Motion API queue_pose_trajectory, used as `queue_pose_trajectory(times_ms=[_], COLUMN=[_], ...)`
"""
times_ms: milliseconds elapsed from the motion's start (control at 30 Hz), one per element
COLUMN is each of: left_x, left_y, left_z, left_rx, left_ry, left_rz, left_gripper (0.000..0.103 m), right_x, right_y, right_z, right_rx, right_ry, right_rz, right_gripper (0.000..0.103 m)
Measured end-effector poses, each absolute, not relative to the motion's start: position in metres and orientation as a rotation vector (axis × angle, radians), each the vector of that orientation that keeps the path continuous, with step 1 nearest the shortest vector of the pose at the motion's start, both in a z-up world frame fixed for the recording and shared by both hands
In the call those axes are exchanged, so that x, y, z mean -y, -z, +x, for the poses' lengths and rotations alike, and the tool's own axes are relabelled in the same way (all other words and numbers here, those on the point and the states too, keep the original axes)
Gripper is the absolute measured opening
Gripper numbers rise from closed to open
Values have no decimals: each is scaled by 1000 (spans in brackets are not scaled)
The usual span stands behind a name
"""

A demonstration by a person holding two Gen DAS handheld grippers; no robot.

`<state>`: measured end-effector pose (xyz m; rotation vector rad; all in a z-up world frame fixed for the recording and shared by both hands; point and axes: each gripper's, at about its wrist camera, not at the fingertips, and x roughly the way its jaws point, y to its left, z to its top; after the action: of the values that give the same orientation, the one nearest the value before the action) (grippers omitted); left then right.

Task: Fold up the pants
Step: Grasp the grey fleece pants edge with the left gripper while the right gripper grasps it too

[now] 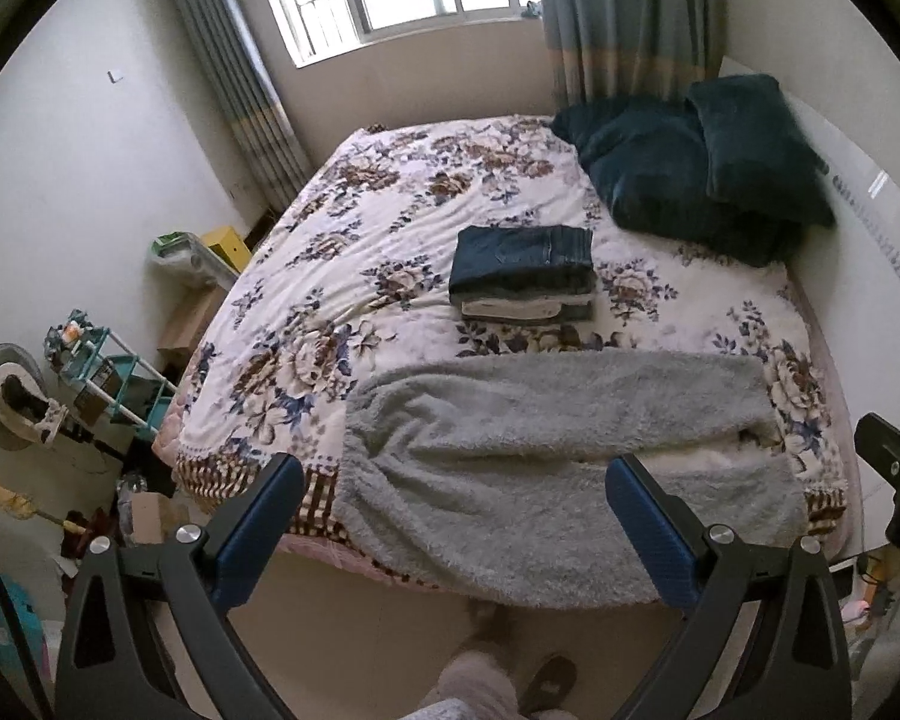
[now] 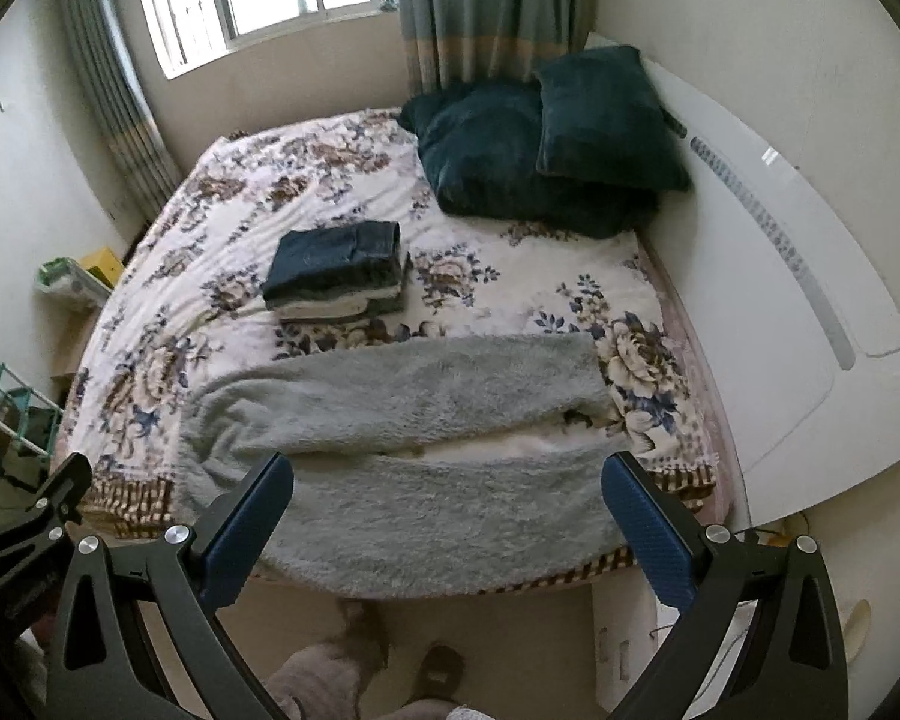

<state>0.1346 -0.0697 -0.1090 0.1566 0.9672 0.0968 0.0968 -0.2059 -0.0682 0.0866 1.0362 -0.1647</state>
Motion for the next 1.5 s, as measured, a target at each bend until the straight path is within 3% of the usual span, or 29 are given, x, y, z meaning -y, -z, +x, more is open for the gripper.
queue_pose_trajectory(times_ms=[533, 833, 1000, 1333, 1500], left_x=[86, 84, 96, 121, 119], left_y=[216, 304, 378, 551, 604], left_z=[325, 416, 456, 505, 515], left_rx=[-1174, -1270, -1338, -1455, -1545], left_ry=[88, 84, 104, 278, 394], left_rz=[176, 257, 367, 785, 804], left_gripper=[103, 103, 103, 102, 92], right_x=[205, 203, 202, 171, 151], right_y=[224, 329, 396, 582, 650], right_z=[306, 405, 451, 526, 543], right_rx=[-1242, -1319, -1384, -1600, -1633], right_ry=[281, 288, 220, -80, -222], right_rz=[116, 68, -20, -375, -574], right_gripper=[103, 103, 103, 103, 103])
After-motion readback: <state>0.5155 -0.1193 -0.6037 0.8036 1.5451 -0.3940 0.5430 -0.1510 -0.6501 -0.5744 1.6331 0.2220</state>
